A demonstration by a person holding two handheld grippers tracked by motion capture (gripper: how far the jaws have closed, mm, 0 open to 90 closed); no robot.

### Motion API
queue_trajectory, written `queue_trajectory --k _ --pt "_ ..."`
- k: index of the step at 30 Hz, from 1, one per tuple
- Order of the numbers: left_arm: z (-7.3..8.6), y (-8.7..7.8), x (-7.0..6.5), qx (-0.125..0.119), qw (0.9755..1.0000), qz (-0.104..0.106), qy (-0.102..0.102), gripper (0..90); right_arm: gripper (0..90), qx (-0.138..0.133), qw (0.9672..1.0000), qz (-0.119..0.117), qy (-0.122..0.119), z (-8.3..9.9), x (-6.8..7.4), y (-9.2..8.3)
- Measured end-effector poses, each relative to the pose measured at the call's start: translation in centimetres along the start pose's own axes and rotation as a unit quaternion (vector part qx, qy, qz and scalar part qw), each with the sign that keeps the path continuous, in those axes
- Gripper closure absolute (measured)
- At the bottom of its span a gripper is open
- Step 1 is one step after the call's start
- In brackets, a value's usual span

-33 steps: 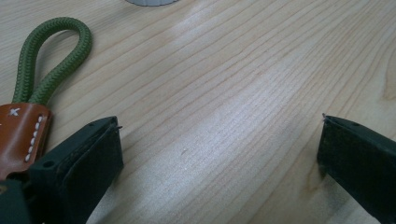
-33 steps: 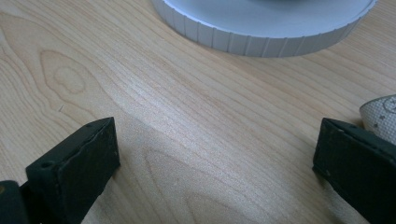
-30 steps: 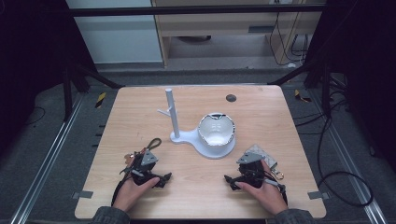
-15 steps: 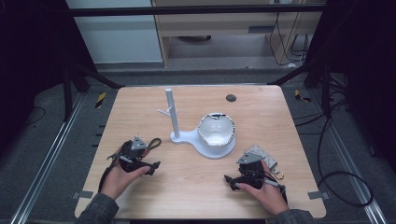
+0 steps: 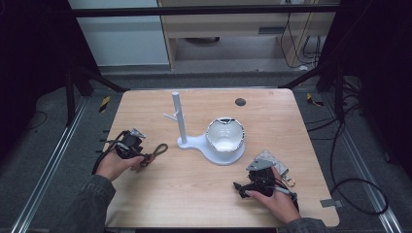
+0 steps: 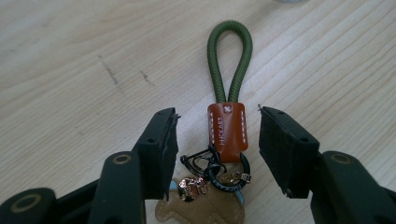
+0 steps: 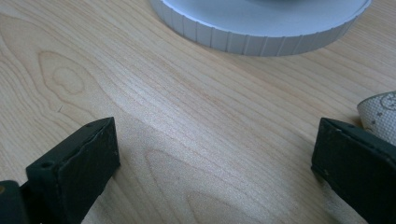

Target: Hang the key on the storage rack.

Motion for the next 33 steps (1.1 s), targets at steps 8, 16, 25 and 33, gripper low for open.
queue_trajectory --k 8,16,25,33 --pt "-0.5 1.5 -0.1 0.022 0.9995 0.015 0.014 52.6 0.8 0.0 1.0 -0.003 -0.002 0.1 0.1 -0.1" --pt "-0.2 2.2 0.1 0.041 0.9986 0.029 0.014 56.1 0.8 -0.001 1.0 -0.004 -0.005 0.1 0.2 -0.1" --pt "-0.5 2.2 0.0 0.048 0.9984 0.029 0.007 65.5 0.8 0.0 1.0 -0.005 -0.005 0.1 0.2 -0.1" --pt "-0.2 -0.1 -0.6 -0.008 0.9998 0.02 0.0 65.8 0.8 -0.001 1.0 -0.004 -0.006 0.2 0.3 -0.1"
Point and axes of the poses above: each handheld gripper's, and its own axes: y roughly forward along the jaws, z roughly out of its underside, x roughly to its left, the point moved 1 cm from there along y, roughly forward along the jaws, and after that the axes turned 6 degrees about x, right-handed, at the moved point
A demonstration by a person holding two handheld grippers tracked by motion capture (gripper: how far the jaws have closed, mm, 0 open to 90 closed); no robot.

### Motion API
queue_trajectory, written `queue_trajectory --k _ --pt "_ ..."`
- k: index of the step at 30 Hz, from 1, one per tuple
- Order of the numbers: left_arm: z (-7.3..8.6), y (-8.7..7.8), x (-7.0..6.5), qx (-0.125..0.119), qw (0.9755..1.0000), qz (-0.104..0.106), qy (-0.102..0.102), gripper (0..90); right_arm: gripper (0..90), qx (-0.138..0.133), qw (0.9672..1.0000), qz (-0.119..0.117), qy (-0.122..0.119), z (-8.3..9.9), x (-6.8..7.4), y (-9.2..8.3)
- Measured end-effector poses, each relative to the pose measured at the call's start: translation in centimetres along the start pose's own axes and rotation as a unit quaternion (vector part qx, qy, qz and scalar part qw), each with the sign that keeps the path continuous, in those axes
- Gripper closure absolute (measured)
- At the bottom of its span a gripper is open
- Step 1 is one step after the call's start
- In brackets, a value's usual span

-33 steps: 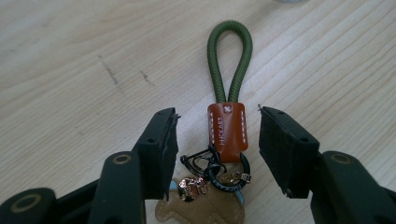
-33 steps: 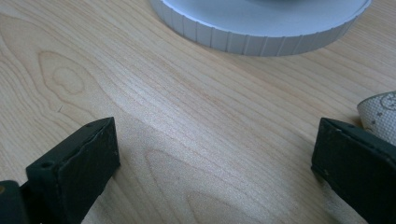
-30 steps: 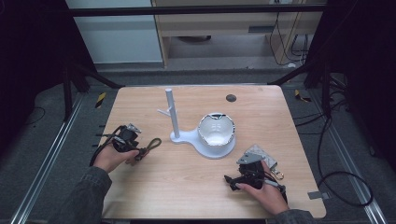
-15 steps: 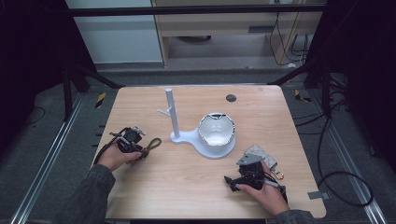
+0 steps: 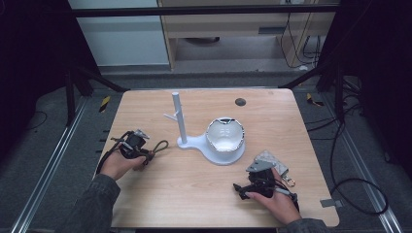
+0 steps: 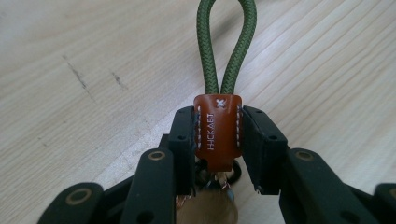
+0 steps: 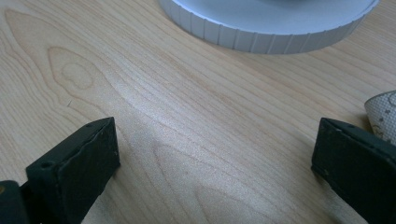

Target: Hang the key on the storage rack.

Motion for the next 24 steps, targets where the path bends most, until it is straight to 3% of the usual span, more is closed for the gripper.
queue_trajectory --k 2,5,6,7,10,13,15,16,17,24 --pt "0.5 -1.2 -0.6 -0.036 0.9994 -0.002 -0.001 65.7 0.8 0.0 1.0 0.001 0.0 0.0 0.0 0.0" --pt "1.0 -1.8 -1.1 -0.053 0.9986 -0.003 -0.003 65.8 0.8 0.0 1.0 0.001 0.0 0.0 0.0 0.0" --pt "1.4 -2.4 -1.6 -0.075 0.9972 -0.003 -0.006 65.8 0.8 -0.001 1.0 0.001 -0.001 0.0 0.0 0.0" --pt "1.4 -2.4 -1.6 -0.075 0.9972 -0.003 -0.006 65.8 0.8 -0.001 1.0 0.001 -0.001 0.0 0.0 0.0" --pt "2.2 -3.7 -2.7 -0.111 0.9938 -0.004 -0.002 65.8 0.8 -0.001 1.0 0.001 -0.001 0.0 0.0 0.0" --pt "2.4 -4.4 -3.2 -0.126 0.992 -0.005 0.0 65.8 0.8 -0.001 1.0 0.001 -0.001 0.0 0.0 0.0" --pt "2.4 -5.0 -3.8 -0.141 0.99 -0.007 0.003 65.8 0.8 -0.001 1.0 0.001 -0.001 0.0 0.0 0.0" --pt "2.3 -5.5 -4.3 -0.156 0.9878 -0.007 0.006 65.8 0.8 -0.001 1.0 0.001 0.0 0.0 0.0 0.0" --pt "2.3 -5.5 -4.3 -0.156 0.9878 -0.007 0.006 65.8 0.8 -0.001 1.0 0.001 0.0 0.0 0.0 0.0" --pt "1.5 -6.8 -5.5 -0.192 0.9813 -0.013 0.014 65.8 0.8 -0.001 1.0 0.001 0.0 0.1 0.1 0.0"
Point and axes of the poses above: each handheld gripper's, and its own axes: y roughly forward along the jaws, z roughly out of its underside, x roughly to its left, the point moved 1 cm from there along y, roughly forward along the jaws, and after that the axes turned 6 degrees about x, right-handed, at the moved point
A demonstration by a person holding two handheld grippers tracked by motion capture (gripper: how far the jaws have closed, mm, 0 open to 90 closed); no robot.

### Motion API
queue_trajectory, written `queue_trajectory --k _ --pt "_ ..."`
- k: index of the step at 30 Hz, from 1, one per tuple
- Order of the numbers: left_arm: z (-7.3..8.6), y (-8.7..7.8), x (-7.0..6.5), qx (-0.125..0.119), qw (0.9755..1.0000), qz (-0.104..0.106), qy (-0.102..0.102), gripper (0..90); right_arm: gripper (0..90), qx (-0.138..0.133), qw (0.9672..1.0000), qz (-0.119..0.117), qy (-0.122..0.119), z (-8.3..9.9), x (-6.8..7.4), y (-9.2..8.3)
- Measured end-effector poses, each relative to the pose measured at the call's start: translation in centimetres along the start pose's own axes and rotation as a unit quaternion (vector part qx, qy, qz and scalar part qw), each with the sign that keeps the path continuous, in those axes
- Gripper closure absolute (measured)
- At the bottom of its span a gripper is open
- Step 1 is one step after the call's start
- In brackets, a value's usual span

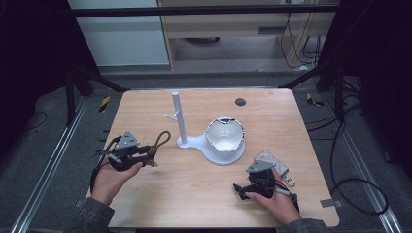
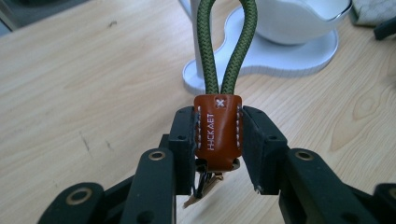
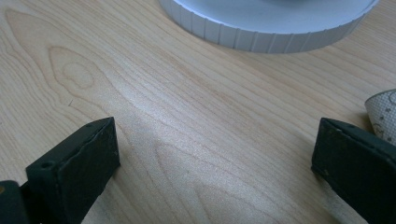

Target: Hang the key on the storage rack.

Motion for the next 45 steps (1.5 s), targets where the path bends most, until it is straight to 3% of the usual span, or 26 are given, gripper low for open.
queue_trajectory --k 4,12,20,28,36,45 --pt "-1.0 -0.7 -0.9 -0.026 0.9996 0.001 0.008 65.8 0.8 0.0 1.0 0.0 0.001 0.0 0.0 0.0" --pt "-2.3 -1.8 -2.2 -0.054 0.9983 -0.001 0.02 65.8 0.8 0.0 1.0 -0.001 0.001 0.0 0.1 0.0" --pt "-4.1 -2.3 -2.4 -0.084 0.9961 -0.021 0.016 65.8 0.8 0.001 1.0 0.0 0.001 0.0 0.1 0.0" --pt "-5.6 -1.1 -1.9 -0.085 0.9959 -0.032 0.007 65.7 0.8 0.001 1.0 -0.001 0.002 0.0 0.1 -0.1" --pt "-5.8 0.9 -1.5 -0.076 0.9965 -0.034 -0.003 65.7 0.8 0.002 1.0 -0.002 0.0 0.1 0.1 -0.1" --pt "-5.7 2.0 -1.2 -0.069 0.9969 -0.038 -0.011 65.7 0.7 0.001 1.0 -0.002 -0.002 0.1 0.1 -0.1"
Point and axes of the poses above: each handheld gripper's, and its own axes: y roughly forward along the jaws, z roughly out of its underside, x roughly to its left, the point moved 1 cm from there along y, roughly forward along the jaws, and after that the axes turned 6 degrees about x, right-handed, at the moved point
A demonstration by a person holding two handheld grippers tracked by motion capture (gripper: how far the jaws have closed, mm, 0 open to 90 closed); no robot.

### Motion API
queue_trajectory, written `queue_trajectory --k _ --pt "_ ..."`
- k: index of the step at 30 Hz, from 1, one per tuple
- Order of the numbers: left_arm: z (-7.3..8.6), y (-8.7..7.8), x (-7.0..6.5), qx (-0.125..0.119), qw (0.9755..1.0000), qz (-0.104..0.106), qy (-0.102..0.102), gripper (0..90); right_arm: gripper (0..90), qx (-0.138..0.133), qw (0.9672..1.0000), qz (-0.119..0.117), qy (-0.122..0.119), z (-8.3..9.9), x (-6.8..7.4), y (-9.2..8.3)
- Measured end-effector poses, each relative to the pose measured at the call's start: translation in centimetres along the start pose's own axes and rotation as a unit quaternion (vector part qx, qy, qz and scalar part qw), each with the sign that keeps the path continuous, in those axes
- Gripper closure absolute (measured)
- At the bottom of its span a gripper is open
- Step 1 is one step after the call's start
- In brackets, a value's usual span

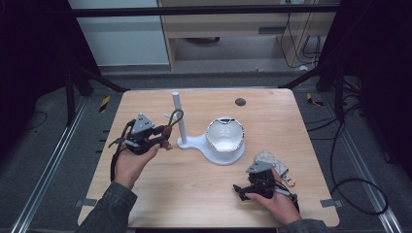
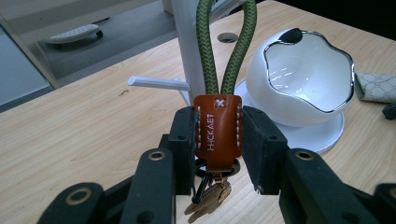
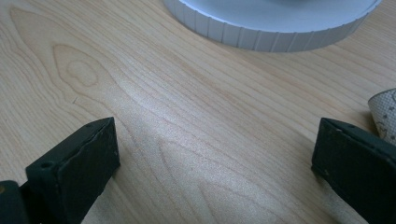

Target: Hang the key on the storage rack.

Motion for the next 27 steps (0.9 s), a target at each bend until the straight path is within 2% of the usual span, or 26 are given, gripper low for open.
queue_trajectory --k 13,27 --pt "0.7 1.9 0.0 0.009 0.9999 -0.007 -0.009 65.6 0.7 0.0 1.0 0.0 0.0 0.0 0.0 0.0" --pt "1.0 3.6 -0.5 0.003 0.9997 -0.02 -0.012 65.5 0.7 0.0 1.0 -0.001 0.0 0.0 0.1 0.0"
Point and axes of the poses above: each handheld gripper's, and its own axes: y roughly forward along the jaws, z roughly out of its underside, x roughly to its left, the point moved 1 cm from there along y, roughly forward along the jaws, and after that the axes turned 6 degrees about x, right-handed, at the moved point
